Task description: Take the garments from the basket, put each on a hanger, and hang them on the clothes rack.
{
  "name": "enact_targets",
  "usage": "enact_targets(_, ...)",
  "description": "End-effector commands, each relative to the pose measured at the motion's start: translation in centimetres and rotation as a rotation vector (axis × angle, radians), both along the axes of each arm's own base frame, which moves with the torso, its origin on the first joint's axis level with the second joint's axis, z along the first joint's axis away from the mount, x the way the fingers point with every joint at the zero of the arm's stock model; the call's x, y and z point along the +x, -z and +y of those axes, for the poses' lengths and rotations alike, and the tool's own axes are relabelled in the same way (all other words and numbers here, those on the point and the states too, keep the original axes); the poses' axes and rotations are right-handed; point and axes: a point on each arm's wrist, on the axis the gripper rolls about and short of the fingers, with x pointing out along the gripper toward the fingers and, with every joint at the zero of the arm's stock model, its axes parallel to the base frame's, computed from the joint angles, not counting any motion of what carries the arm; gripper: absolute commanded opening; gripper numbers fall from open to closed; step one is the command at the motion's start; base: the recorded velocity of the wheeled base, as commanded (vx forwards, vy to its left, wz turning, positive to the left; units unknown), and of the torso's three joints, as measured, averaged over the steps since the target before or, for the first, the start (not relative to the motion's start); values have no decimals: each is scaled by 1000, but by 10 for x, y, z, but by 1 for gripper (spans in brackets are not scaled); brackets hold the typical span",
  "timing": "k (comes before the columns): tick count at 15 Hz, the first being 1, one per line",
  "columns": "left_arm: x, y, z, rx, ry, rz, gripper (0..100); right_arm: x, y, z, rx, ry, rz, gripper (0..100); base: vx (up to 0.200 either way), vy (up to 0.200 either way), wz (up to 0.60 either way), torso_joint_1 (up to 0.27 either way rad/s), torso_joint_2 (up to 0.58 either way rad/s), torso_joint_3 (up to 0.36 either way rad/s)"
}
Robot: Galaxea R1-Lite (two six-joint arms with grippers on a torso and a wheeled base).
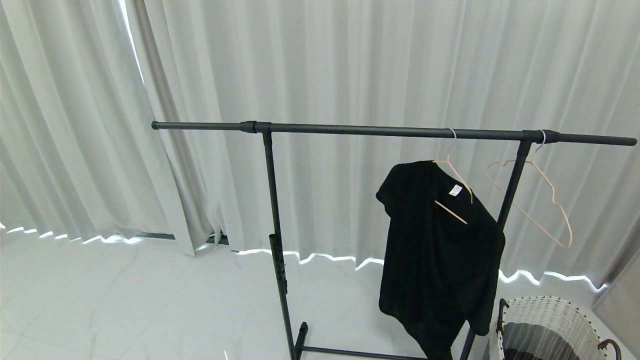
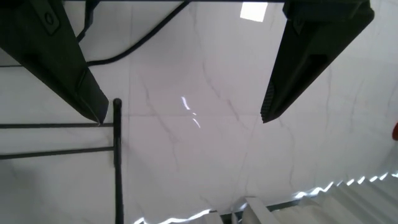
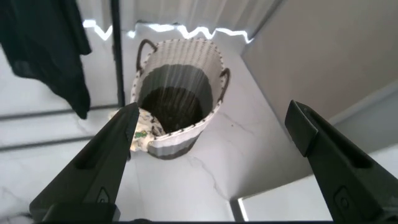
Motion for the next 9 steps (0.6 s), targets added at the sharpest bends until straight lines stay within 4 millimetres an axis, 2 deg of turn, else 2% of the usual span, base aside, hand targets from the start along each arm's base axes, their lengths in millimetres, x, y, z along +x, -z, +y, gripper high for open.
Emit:
enact_targets(1, 0, 0, 0, 13, -15, -6, 100, -3, 0, 0, 4, 5, -27, 100, 0, 0, 0, 0, 0, 0)
enact_targets(3, 0, 0, 1, 24, -40, -4, 100, -2, 0, 0, 3, 5, -21, 100, 0, 0, 0, -107, 263, 139)
enact_targets(9, 1, 0, 1, 22, -41, 7, 100, -1, 0, 0, 3, 5, -12, 100, 0, 0, 0, -212, 484, 268)
